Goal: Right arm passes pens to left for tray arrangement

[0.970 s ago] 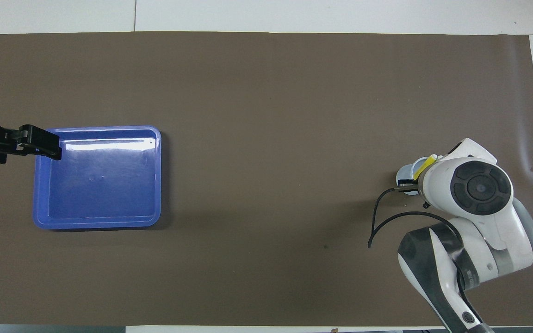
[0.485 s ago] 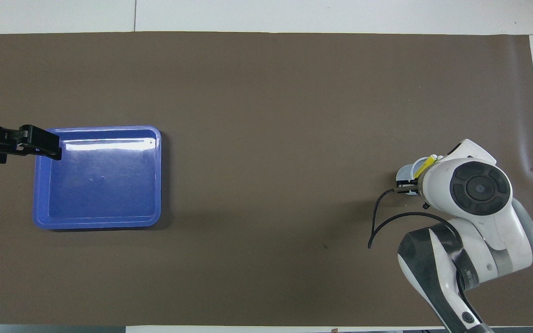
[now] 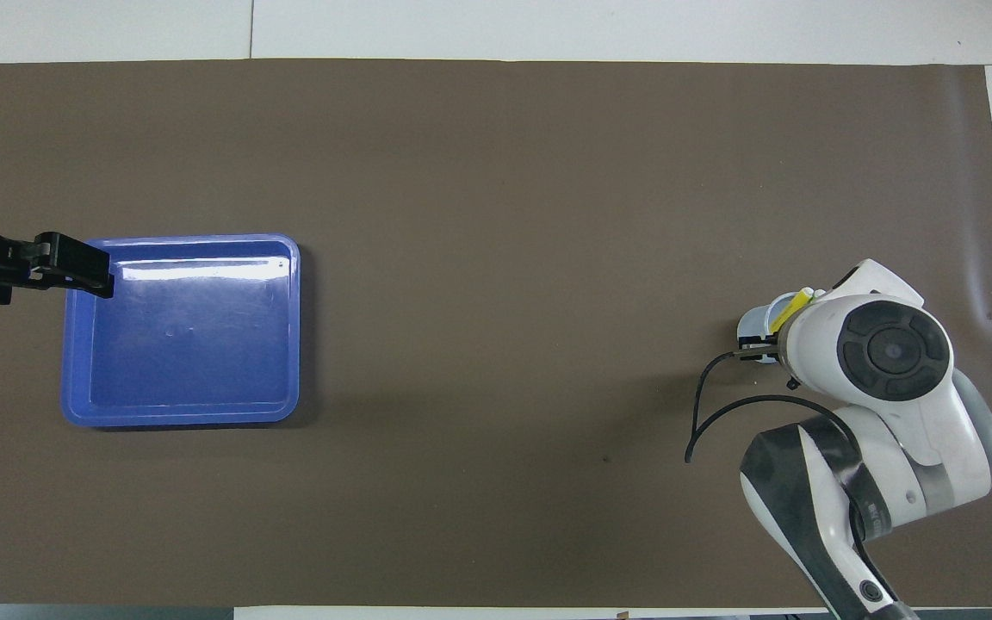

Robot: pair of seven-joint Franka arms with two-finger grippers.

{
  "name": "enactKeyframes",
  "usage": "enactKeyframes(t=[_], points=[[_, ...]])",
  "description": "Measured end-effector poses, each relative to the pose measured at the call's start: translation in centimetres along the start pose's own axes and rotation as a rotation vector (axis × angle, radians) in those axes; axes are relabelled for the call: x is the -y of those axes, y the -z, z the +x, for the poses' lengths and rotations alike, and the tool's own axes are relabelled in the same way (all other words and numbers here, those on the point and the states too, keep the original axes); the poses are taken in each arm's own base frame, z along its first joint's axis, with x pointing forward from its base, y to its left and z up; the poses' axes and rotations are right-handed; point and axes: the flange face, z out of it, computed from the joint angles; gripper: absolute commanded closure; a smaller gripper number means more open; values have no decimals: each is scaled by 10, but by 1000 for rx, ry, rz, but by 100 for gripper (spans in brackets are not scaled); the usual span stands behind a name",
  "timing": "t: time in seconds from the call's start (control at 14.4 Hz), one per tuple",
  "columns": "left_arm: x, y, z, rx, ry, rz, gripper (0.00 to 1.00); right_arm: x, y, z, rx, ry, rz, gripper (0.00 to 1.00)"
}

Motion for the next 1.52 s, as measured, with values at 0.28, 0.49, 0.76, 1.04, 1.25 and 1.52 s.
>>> enactKeyframes(t=[0.28, 0.49, 0.76, 1.04, 1.25, 1.52], points=[[0, 0, 0, 0, 0, 0, 0, 0, 0, 0, 0, 0, 0, 57], [0, 0, 0, 0, 0, 0, 0, 0, -1, 0, 2, 0, 0, 57], [0, 0, 0, 0, 0, 0, 0, 0, -2, -1, 5, 1, -1, 58], [0, 0, 0, 0, 0, 0, 0, 0, -2, -2, 7, 1, -1, 100], [0, 0, 0, 0, 0, 0, 0, 0, -2, -2, 5, 1, -2, 100], [0, 0, 0, 0, 0, 0, 0, -2, 4, 1, 7, -4, -5, 100]])
